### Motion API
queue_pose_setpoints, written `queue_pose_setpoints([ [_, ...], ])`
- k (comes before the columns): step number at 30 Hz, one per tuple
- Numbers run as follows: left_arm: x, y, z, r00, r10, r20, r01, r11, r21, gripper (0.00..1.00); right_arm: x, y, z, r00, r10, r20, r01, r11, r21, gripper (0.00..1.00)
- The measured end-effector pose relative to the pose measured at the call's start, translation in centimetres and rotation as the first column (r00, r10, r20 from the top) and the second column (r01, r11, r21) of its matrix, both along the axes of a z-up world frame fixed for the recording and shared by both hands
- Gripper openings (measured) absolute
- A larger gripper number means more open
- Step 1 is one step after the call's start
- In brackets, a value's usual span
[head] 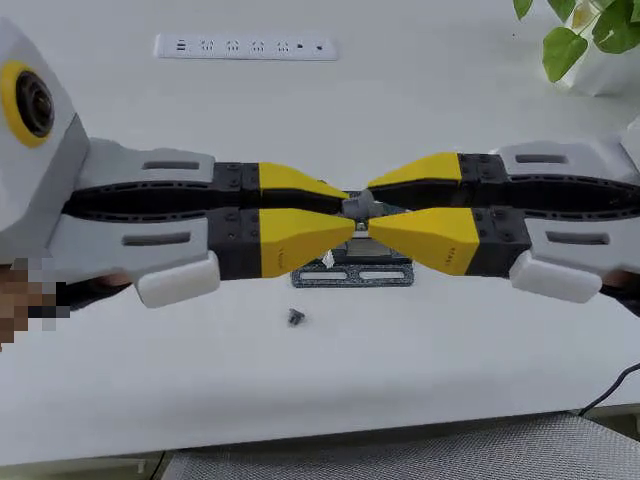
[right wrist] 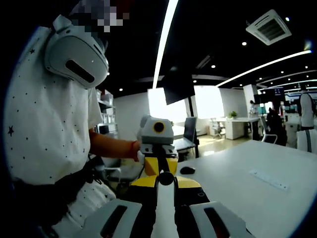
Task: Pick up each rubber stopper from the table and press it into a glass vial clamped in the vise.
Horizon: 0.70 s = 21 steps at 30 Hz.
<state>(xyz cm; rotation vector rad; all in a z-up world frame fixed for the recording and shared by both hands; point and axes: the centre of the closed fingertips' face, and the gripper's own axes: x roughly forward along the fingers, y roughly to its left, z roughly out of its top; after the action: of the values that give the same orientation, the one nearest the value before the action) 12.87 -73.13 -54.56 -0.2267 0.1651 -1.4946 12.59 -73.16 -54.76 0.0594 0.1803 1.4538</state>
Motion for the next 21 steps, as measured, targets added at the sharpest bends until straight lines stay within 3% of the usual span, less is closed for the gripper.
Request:
queue_pose_setpoints([
  [21,-0.3,0.6,0.9,0.997,-0.043,-0.065,0.037,0.996,-0.083,0.03,-0.7,0.7,1.1,0.999,0.049,0.003,-0.049,0.999,0.023,0.07],
])
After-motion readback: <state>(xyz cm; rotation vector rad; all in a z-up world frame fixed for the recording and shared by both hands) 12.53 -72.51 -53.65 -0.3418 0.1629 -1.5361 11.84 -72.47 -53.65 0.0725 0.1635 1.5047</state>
